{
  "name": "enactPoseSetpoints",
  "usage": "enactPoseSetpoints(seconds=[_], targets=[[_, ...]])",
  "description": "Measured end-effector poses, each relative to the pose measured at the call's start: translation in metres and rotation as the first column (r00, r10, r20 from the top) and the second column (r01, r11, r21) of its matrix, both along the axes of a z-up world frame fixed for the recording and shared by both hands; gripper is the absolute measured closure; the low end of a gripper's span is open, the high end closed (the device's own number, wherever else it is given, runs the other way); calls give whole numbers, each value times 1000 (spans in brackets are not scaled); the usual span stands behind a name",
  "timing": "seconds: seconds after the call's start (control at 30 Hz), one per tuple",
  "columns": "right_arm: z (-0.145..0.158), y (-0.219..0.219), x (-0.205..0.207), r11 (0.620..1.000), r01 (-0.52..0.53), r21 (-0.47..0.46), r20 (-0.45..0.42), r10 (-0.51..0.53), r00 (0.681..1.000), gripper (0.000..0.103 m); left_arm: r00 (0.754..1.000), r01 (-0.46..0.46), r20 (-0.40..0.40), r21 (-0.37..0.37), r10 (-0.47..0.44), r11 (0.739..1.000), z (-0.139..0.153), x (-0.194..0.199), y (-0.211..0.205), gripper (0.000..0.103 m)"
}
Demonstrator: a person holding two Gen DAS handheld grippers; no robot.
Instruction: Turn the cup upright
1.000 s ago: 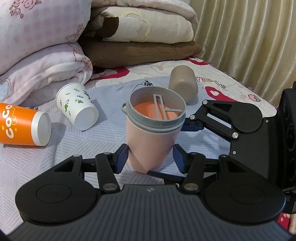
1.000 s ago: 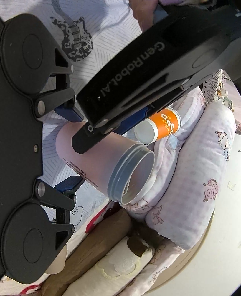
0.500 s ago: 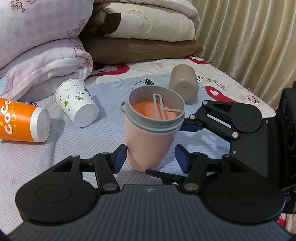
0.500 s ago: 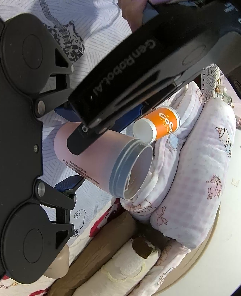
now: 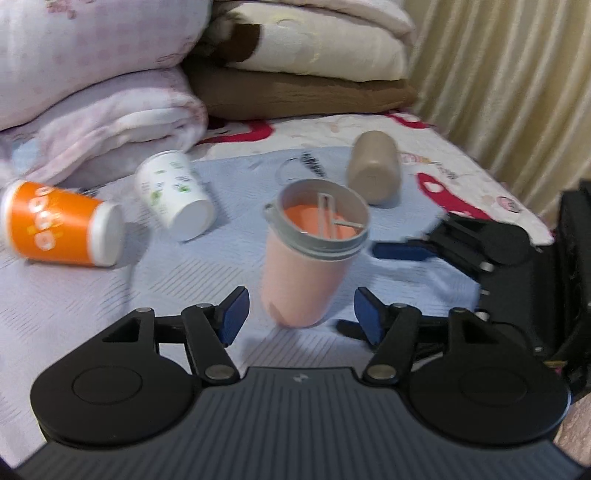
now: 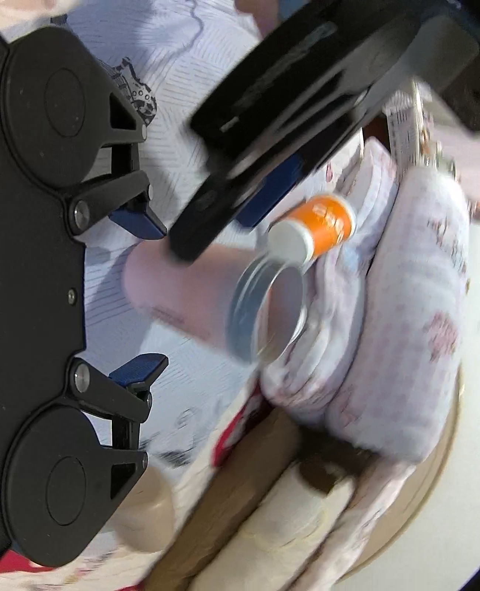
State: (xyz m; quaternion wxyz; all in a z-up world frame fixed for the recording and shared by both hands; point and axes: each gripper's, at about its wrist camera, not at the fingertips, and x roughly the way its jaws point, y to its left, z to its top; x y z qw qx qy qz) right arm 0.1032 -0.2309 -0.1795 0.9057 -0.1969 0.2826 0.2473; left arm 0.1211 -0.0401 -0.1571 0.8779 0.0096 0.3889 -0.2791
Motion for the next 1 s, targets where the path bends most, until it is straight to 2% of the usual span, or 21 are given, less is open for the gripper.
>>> enactPoseSetpoints(seconds=[0.1,0.3,0.43,0.6,0.77,1.0], targets=[[8,-15,-8,999,41,26,-48,-40,998,29,999,-34,-5,9,34,999,11,-9,4,41],[38,-40,-20,977,140,164,-121,-121,985,29,994,-95,-44,3,95,995,39,-32,4,39],[52,-48,-26,954,196,228,-163,-161,973,29,988,-140,-62,42,143,989,58,-40,3,37],[74,-47,-43,946,242,214,-131,-218,967,29,980,-195,-41,34,196,980,87,-51,8,34],[101,-49,-57,927,283,247,-142,-255,957,29,970,-239,-33,36,240,970,111,-63,11,31],[143,-50,-79,904,319,285,-126,-295,947,29,958,-285,-28,38,286,958,126,-85,18,28]])
